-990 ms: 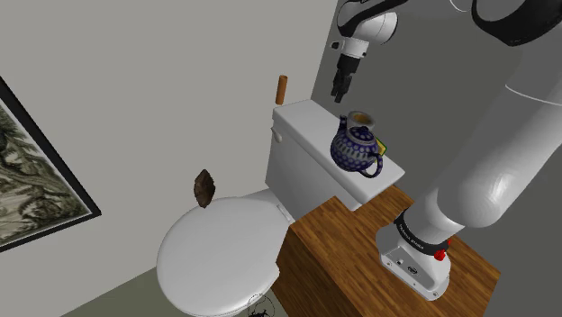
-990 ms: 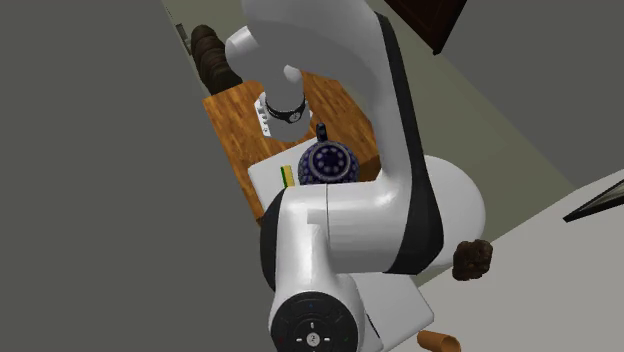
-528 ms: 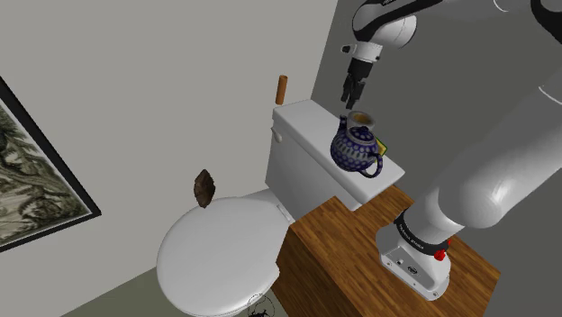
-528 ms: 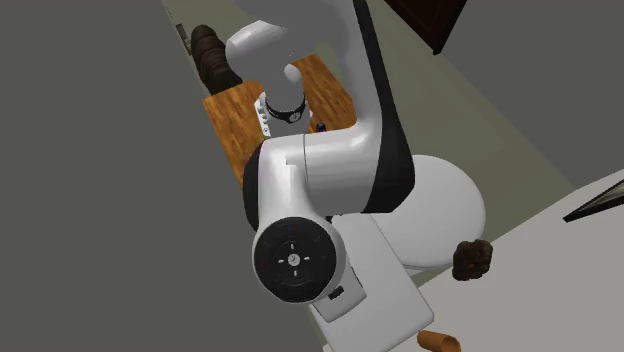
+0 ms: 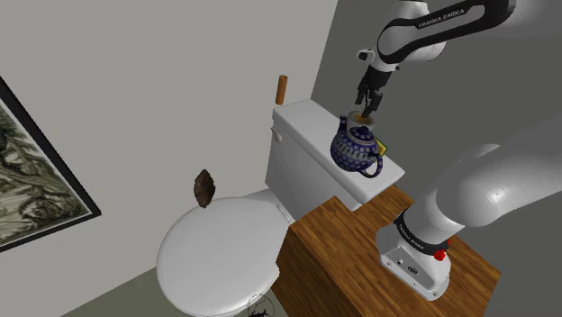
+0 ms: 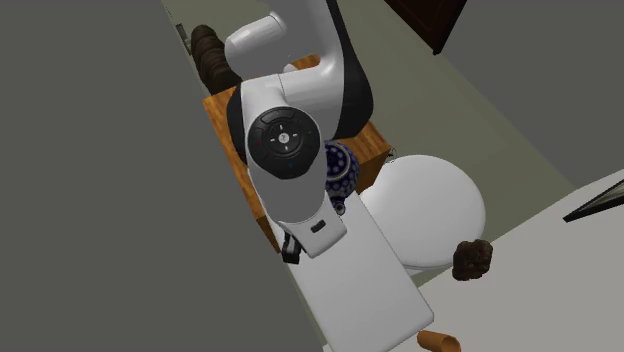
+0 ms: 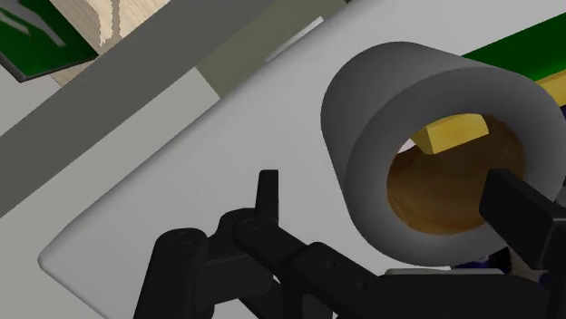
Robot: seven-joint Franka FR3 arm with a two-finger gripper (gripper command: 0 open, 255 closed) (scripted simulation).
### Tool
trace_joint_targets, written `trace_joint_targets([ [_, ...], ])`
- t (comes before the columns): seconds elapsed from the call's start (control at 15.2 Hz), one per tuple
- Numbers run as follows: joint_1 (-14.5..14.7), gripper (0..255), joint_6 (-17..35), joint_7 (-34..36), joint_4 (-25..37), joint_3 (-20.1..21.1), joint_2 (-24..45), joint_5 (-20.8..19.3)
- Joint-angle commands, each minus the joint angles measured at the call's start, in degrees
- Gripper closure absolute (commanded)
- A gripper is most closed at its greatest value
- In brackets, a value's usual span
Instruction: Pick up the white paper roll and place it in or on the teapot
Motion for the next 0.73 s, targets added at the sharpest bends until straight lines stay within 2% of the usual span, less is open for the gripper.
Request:
trace_joint_targets([
  [0.0,-0.07,0,1.81,-0.04,-1.22,-0.20,0.46,-0.22],
  [0.26,0.11,0,5.06,-0.40,-2.66,-0.79,2.32,0.08],
  [0.66,0.11,0,5.06,-0.40,-2.66,-0.78,2.32,0.08],
])
